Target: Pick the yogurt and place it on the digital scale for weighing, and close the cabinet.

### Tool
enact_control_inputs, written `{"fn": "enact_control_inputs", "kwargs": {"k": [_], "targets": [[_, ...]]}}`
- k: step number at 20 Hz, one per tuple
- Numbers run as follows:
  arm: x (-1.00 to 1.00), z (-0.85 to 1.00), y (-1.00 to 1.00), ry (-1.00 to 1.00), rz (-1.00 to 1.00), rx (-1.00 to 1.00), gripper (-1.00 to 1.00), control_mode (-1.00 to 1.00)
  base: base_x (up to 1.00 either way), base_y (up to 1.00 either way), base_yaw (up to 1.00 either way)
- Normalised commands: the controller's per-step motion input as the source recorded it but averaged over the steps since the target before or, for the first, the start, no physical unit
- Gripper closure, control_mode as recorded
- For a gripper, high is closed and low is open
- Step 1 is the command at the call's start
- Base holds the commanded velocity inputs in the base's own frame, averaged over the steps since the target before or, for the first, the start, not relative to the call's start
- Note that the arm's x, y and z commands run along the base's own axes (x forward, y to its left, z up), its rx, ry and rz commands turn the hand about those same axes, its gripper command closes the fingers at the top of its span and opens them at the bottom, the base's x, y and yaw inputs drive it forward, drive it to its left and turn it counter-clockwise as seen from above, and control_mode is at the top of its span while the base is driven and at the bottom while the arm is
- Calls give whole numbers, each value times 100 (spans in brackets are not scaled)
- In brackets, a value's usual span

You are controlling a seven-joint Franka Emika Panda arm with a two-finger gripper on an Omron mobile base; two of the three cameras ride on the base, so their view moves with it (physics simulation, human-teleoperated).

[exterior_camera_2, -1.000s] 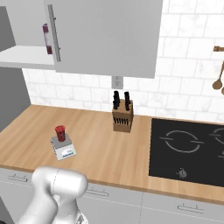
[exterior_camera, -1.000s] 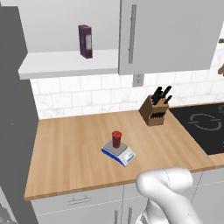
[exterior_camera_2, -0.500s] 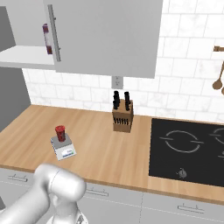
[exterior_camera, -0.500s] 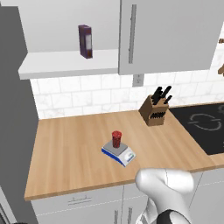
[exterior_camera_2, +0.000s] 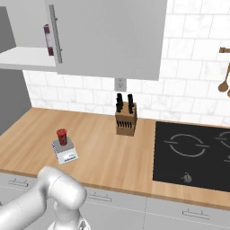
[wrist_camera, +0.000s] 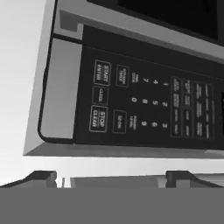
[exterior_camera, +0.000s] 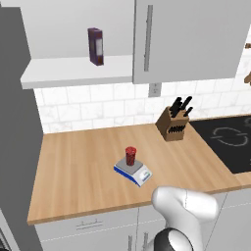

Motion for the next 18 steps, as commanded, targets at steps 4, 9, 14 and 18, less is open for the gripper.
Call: {"fn": "enact_control_inputs", "kwargs": {"k": [4, 9, 14, 18], "targets": [[50, 6, -32, 2, -8, 5, -100, -100, 0, 0, 0], [64, 9, -44, 0, 0, 7, -100, -100, 0, 0, 0], [32, 20, -54, -1, 0, 9, -100, -100, 0, 0, 0], [0, 43, -95, -3, 0, 20, -100, -100, 0, 0, 0]]}}
